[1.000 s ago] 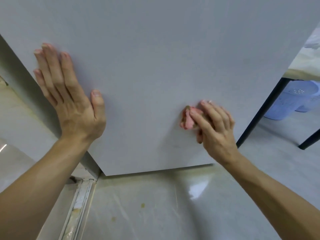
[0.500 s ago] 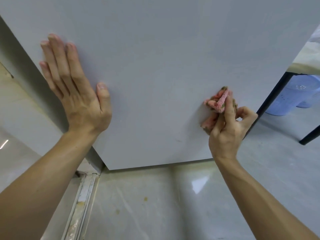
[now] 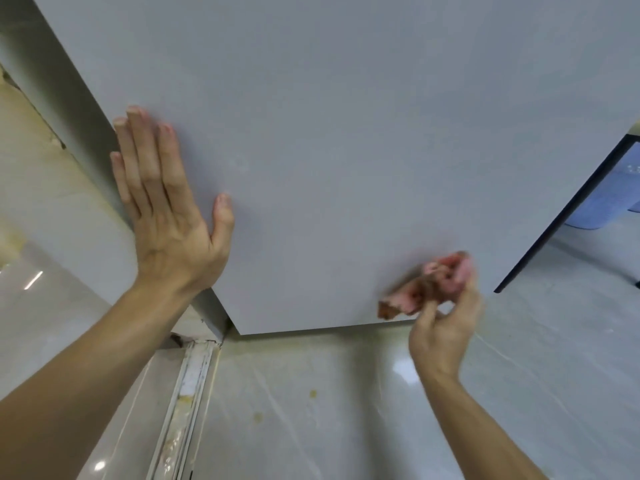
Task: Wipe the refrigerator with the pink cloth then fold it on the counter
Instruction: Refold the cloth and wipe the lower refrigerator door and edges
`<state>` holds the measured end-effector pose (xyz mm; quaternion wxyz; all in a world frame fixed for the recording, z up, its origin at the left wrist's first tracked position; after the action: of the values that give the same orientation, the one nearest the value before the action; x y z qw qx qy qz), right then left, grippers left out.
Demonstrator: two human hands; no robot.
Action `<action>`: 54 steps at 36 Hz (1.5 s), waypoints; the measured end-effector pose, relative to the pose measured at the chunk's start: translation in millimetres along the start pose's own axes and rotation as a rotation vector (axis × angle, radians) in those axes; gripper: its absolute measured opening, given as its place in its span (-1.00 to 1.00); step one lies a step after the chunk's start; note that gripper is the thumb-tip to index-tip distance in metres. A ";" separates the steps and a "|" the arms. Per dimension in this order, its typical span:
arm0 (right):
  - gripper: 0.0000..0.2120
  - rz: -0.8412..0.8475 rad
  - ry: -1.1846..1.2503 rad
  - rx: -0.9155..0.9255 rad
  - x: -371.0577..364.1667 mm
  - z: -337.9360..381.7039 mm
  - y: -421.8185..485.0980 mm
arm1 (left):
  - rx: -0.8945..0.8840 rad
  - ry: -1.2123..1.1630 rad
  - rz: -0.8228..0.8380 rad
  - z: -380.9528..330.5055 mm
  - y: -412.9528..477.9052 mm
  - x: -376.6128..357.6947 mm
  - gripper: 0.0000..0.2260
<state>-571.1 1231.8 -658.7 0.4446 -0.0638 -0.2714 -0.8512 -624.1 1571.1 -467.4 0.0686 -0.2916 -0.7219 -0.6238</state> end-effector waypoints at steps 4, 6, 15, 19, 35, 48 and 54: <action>-0.53 -0.109 0.010 -0.087 5.7 -6.5 13.4 | 0.009 0.015 0.030 7.5 -12.6 -6.7 -0.32; -0.57 -0.117 -0.031 -0.064 -4.6 -4.5 8.3 | -0.004 0.011 0.022 6.6 -12.3 -8.0 -0.33; -0.75 0.092 -0.026 -0.048 -69.4 34.1 -63.4 | -0.021 0.001 0.003 8.0 -12.6 -10.2 -0.34; -0.66 0.435 0.057 0.159 -115.2 95.3 -105.1 | 0.017 -0.025 -0.008 8.4 -18.2 -11.8 -0.36; -0.79 -0.160 0.062 -0.079 -16.6 34.2 -7.5 | 0.002 -0.046 -0.019 11.8 -18.1 -11.3 -0.35; -0.62 0.197 0.115 0.085 -106.7 104.2 -95.8 | -0.017 -0.070 0.030 22.3 -20.4 7.1 -0.22; -0.54 0.503 0.074 0.345 -175.6 148.5 -154.6 | -0.022 -0.106 0.033 32.7 -24.4 19.9 -0.28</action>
<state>-608.5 1506.4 -657.4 0.6551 -0.0216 -0.3714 -0.6576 -644.2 1607.3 -486.1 0.0373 -0.3370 -0.7125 -0.6143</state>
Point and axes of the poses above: each hand's wrist, its own y-axis towards the middle knuckle, its own x-axis out of the back of the hand, z = x × y, the point moved 8 cm from there along y, towards the middle knuckle, and after that the axes turned 11 degrees about -y, right-handed, at the moved point
